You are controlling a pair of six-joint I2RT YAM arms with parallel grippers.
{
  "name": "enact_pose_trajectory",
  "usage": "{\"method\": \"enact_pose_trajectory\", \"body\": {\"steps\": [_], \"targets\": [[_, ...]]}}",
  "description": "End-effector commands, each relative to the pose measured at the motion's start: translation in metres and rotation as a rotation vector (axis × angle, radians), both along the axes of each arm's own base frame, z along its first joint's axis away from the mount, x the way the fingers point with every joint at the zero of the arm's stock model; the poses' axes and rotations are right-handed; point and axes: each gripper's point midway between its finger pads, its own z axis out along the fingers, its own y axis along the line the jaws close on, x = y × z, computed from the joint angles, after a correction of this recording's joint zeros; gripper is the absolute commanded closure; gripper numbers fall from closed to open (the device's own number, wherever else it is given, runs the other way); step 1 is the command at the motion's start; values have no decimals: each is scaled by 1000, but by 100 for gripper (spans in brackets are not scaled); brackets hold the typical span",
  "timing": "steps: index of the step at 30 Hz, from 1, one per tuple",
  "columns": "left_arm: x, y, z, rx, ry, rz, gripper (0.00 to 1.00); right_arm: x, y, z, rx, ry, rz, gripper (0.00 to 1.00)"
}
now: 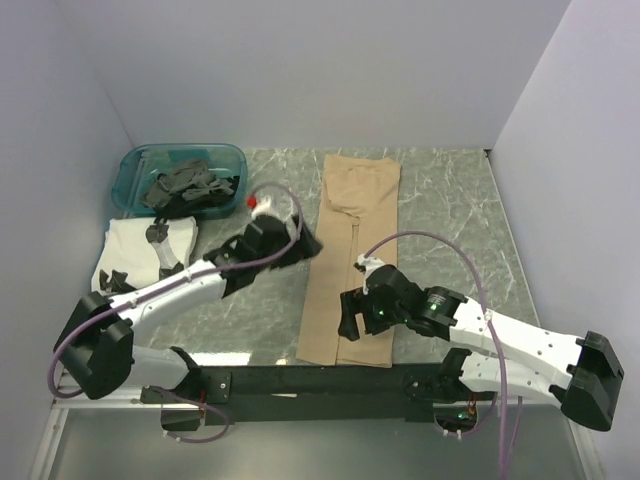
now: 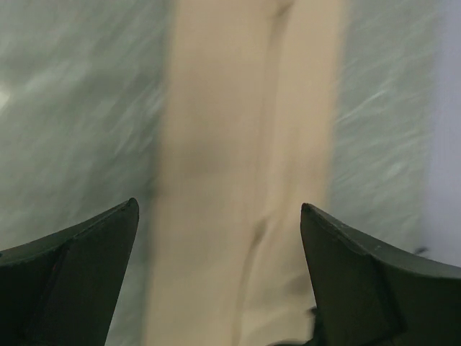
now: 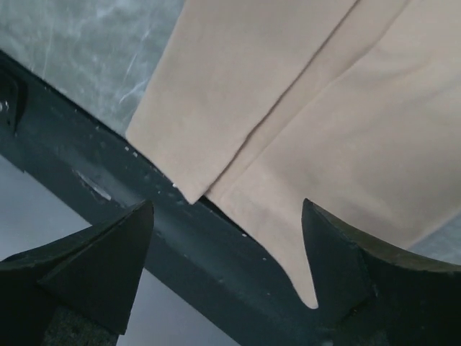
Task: Fold and stack the t-shirts
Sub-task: Fold the tshirt
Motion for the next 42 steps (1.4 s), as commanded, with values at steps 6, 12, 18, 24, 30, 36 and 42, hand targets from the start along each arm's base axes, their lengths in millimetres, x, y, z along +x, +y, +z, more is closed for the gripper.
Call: {"method": "enact_pose_trajectory", "body": {"steps": [6, 12, 18, 24, 30, 36, 42], "targets": [[-87, 39, -47, 12, 179, -6, 1, -25, 17, -37, -125, 65, 165, 38], [-106, 58, -69, -2, 228, 44, 1, -31, 23, -55, -236, 44, 190, 44], [-109, 61, -75, -16, 243, 61, 1, -27, 28, -62, -284, 15, 177, 45], [-111, 62, -84, 22, 275, 60, 1, -20, 24, -65, -351, -5, 138, 53], [-111, 63, -85, 31, 277, 62, 0, -26, 18, -73, -381, 26, 137, 62], [-111, 64, -85, 40, 281, 62, 1, -34, 24, -71, -371, 36, 167, 60], [-112, 64, -90, 49, 293, 60, 1, -37, 25, -77, -381, 56, 168, 68]]}}
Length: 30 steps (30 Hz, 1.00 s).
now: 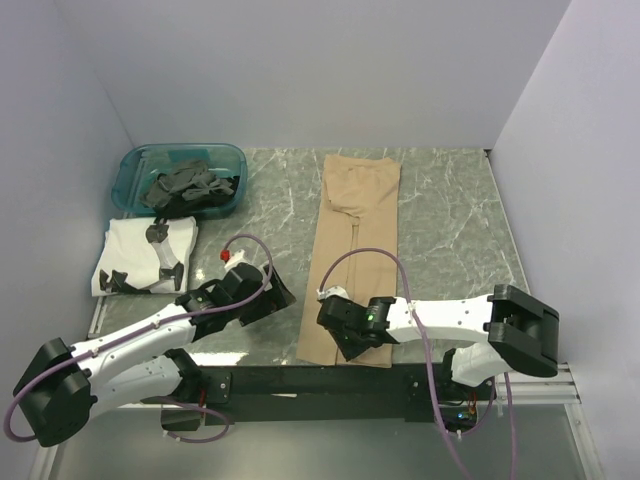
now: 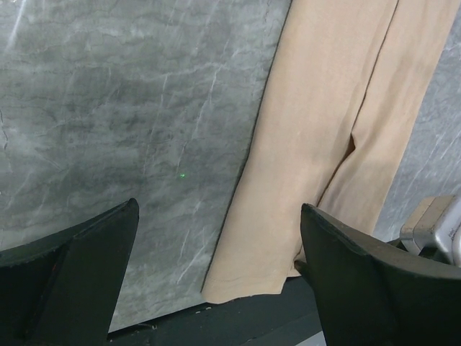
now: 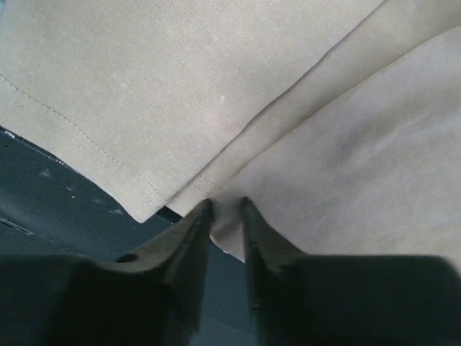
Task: Fold and stack the t-shirts
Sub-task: Fold the tshirt
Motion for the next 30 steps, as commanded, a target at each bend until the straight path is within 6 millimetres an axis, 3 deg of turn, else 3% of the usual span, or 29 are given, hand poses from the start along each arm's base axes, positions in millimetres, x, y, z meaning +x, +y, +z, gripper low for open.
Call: {"method": "enact_pose_trajectory", "body": {"steps": [1, 2, 8, 16, 20, 25, 30], "targets": [[5, -5, 8, -14, -19, 2, 0, 2, 9, 4, 8, -4, -12, 71], [5, -5, 8, -15, -19, 1, 1, 2, 7, 3, -8, -5, -24, 81], [5, -8, 9, -15, -16, -10, 1, 7, 8, 15, 10, -35, -35, 100], [1, -12, 6, -24, 1, -39, 1, 7, 10, 37, 62, -46, -37, 96], [0, -14, 5, -25, 6, -45, 1, 0, 22, 43, 129, -11, -3, 97], [-4, -17, 7, -40, 19, -75, 1, -2, 24, 36, 122, 5, -1, 88], [-13, -15, 1, -36, 53, -86, 1, -3, 29, 35, 163, 9, -10, 89]]}}
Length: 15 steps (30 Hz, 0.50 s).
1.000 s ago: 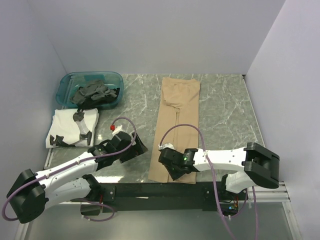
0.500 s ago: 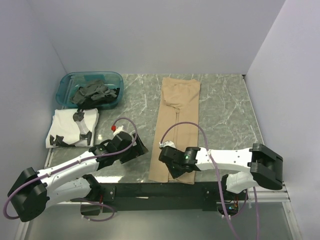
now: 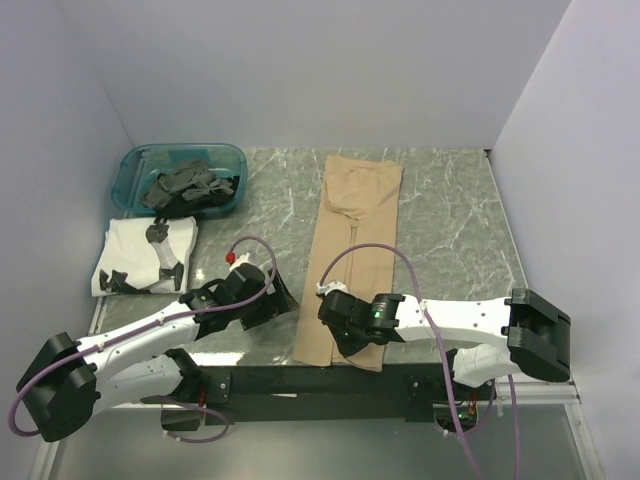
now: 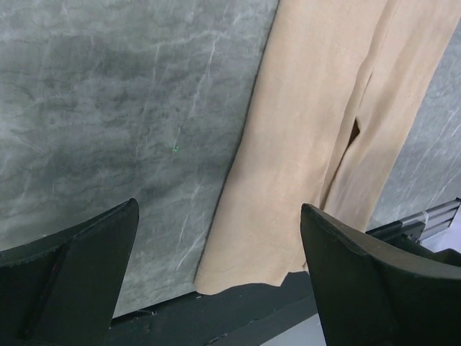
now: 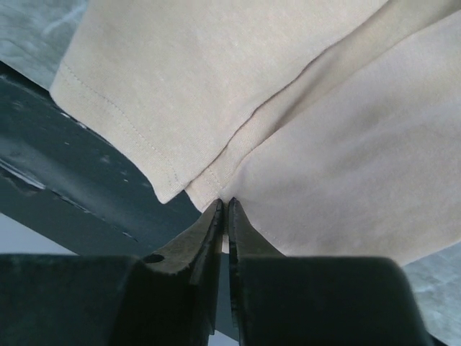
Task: Fold and stack the t-shirts
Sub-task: Fold the tshirt
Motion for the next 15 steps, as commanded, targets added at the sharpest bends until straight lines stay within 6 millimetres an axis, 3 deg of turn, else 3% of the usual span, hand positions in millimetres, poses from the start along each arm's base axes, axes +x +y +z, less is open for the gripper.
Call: {"method": "enact_pose_trajectory", "body": {"steps": [1, 10, 15], "targets": [[-4, -8, 9, -36, -2, -37, 1, -4, 19, 9, 97, 7, 11, 86], [-23, -18, 4, -73, 49, -96, 1, -2, 23, 9, 117, 7, -1, 84], [-35, -18, 1, -67, 85, -120, 1, -10, 30, 9, 165, 42, 16, 73]]}}
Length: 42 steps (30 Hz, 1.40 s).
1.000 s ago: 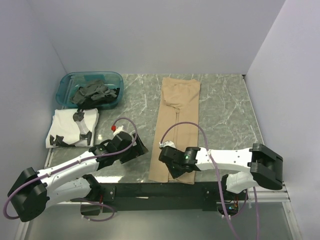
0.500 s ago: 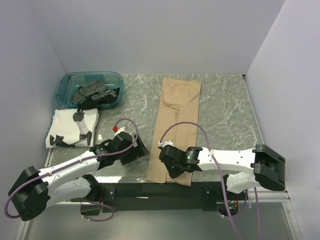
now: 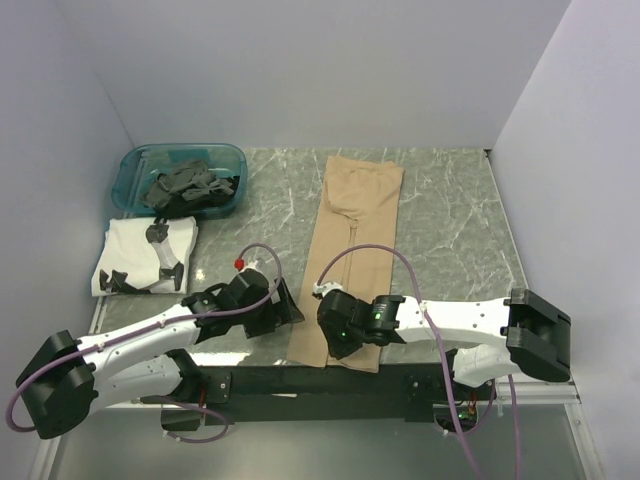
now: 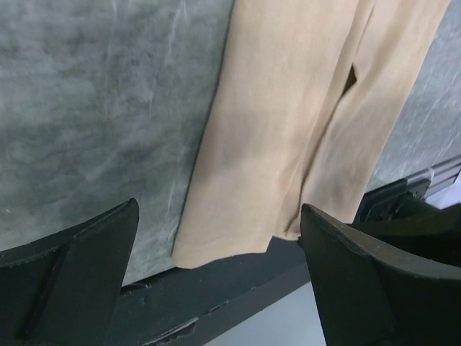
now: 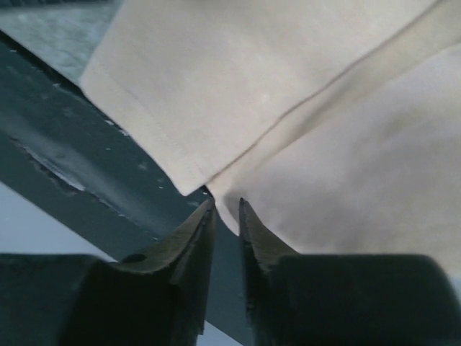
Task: Fold and stack the t-shirts
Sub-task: Fold the tshirt
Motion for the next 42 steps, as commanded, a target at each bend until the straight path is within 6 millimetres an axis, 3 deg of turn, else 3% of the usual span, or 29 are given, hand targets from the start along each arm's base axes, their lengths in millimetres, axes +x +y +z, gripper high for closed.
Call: {"method": "enact_pose_trajectory", "body": {"steps": [1, 6, 12, 15, 20, 23, 25, 28, 35, 37, 42], "targets": [[-10, -5, 3, -30, 28, -22, 1, -8, 13, 8, 91, 26, 19, 71], [-27, 1, -6, -1, 79, -35, 1, -18, 22, 15, 173, 61, 48, 69], [-40, -4, -10, -36, 106, -65, 1, -15, 9, 20, 160, 38, 4, 68], [-48, -6, -15, -30, 139, -72, 2, -4, -10, 24, 113, -3, -92, 67], [-74, -11, -30, 24, 201, -116, 17, 10, -76, 12, -48, -32, -373, 60], [-75, -13, -35, 36, 205, -112, 29, 6, -108, 0, -79, 16, -517, 46], [-71, -16, -34, 40, 195, -98, 37, 0, -112, -3, -34, 59, -545, 35], [-65, -15, -34, 67, 178, -81, 41, -9, -111, -16, 20, 138, -563, 31], [-63, -11, -37, 100, 179, -58, 47, -20, -118, -35, -14, 197, -592, 35], [-62, -12, -36, 93, 174, -57, 48, -24, -112, -38, 6, 232, -581, 38], [-60, -15, -37, 85, 168, -58, 58, -31, -96, -40, 58, 299, -543, 59]]}}
